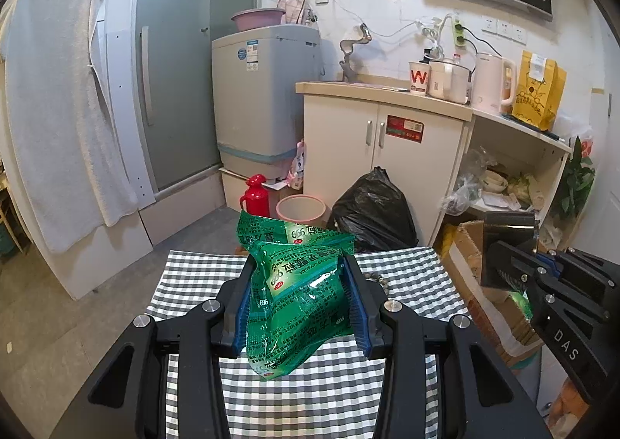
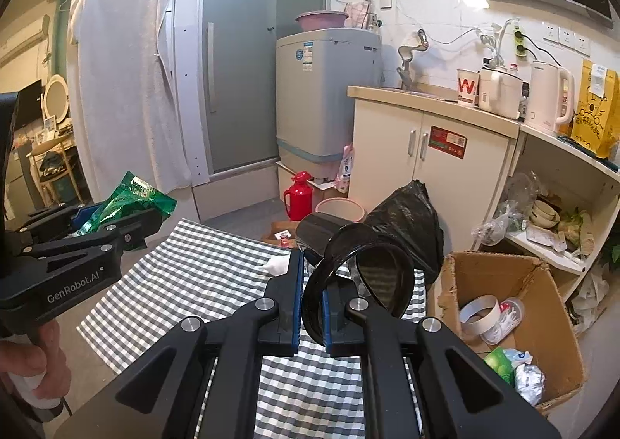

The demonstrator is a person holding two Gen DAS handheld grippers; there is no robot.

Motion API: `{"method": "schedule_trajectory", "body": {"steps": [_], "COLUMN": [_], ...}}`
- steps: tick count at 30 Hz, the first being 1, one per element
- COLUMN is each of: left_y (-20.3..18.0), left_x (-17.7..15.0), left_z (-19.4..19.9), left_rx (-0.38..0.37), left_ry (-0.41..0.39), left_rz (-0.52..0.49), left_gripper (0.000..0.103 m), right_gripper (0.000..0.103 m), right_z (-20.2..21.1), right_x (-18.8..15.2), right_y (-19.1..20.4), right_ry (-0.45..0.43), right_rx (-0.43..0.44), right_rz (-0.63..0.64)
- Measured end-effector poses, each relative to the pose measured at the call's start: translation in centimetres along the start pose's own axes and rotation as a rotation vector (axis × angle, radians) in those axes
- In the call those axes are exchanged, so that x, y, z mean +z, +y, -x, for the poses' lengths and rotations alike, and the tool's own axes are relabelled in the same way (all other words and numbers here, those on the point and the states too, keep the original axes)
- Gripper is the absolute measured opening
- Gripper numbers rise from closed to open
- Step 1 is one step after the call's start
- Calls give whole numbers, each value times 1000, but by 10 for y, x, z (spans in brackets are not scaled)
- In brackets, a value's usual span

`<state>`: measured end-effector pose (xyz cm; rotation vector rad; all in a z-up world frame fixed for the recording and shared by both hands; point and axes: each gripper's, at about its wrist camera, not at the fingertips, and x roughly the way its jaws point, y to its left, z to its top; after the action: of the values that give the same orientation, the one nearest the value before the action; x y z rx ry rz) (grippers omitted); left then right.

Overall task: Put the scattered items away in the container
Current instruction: 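Lift the green packet with left tool while right tool lifts the black lid toward the box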

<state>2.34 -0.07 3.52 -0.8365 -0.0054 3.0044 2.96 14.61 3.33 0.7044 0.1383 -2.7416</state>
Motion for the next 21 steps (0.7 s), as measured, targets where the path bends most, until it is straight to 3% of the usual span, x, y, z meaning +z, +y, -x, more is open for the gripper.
{"method": "schedule_trajectory", "body": {"steps": [21], "left_y": [-77], "left_x": [19], "left_z": [-9], "left_rx": [-126], "left_ry": [-12], "left_rz": [-76], "left_gripper": [42], "right_gripper": [7], "right_z": [25], "right_x": [-2], "right_y": [-74], "right_ry": [7], "right_rx": [-139], "right_rz": [-65]}}
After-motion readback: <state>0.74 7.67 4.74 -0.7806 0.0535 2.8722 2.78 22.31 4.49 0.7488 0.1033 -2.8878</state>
